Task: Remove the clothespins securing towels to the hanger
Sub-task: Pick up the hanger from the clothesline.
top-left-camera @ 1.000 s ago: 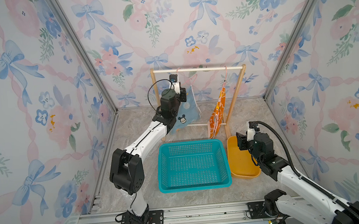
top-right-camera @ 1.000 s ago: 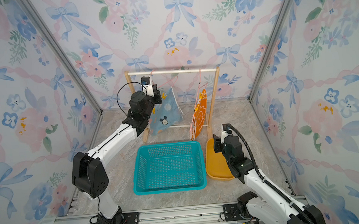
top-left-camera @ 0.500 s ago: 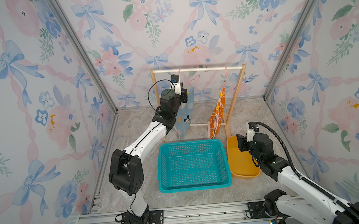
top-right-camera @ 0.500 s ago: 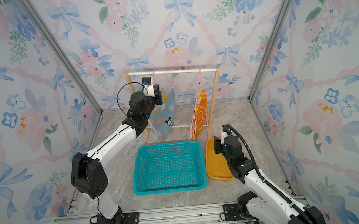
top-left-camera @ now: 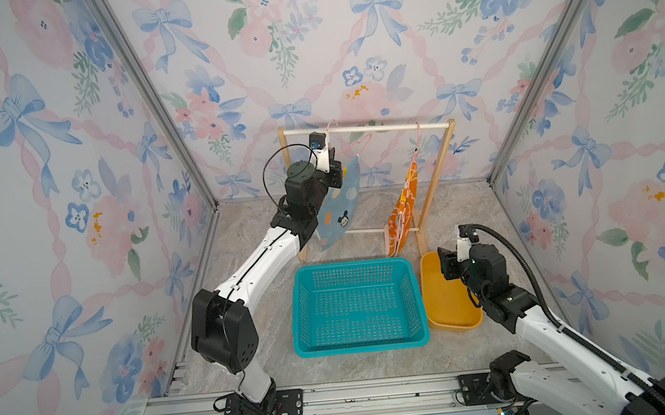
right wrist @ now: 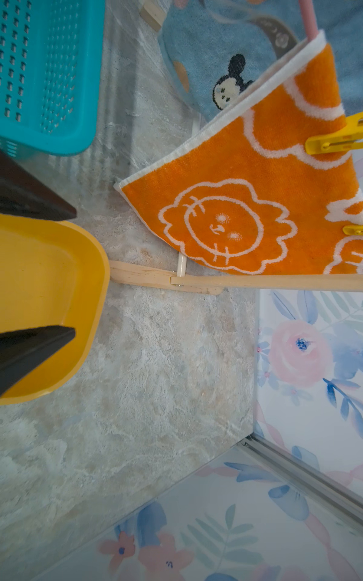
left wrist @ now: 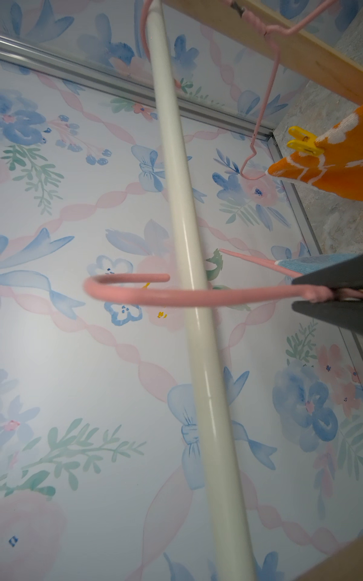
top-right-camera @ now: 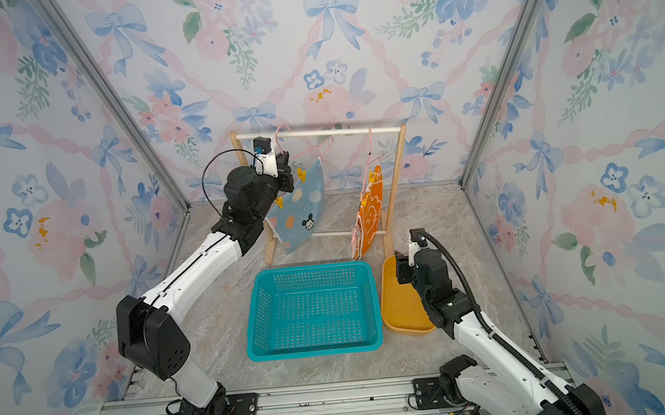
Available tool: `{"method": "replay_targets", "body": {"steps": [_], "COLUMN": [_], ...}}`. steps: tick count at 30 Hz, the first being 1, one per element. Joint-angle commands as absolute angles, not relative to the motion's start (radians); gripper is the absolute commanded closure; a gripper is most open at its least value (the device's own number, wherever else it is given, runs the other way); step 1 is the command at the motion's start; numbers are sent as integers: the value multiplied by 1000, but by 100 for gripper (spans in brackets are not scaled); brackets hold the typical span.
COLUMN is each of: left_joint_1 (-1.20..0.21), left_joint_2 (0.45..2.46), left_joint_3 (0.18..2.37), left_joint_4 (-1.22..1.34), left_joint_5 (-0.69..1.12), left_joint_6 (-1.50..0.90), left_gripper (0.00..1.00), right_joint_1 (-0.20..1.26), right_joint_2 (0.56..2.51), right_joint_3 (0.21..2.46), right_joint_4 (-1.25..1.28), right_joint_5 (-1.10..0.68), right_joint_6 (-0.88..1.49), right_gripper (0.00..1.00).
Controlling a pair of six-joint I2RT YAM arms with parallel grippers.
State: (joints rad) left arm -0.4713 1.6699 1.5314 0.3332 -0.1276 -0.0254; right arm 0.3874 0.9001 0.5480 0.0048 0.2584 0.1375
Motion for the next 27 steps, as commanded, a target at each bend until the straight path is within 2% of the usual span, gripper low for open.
{"method": "replay_targets", "body": {"steps": [1,27], "left_joint_1": [-466,-418], "left_joint_2": [1604,1232], "left_joint_3": [1513,1342], "left_joint_4": [340,203], "left_joint_5": [-98,87], "left_joint_6": [2,-45], "left_gripper": [100,100], "right_joint_1": [408,659], "right_joint_2": [888,775], "right_joint_3": [602,773], "right_joint_4": [-54,-303], "right_joint_5": [236,298], "right_joint_6": [109,18], "right_gripper": [44,44]}}
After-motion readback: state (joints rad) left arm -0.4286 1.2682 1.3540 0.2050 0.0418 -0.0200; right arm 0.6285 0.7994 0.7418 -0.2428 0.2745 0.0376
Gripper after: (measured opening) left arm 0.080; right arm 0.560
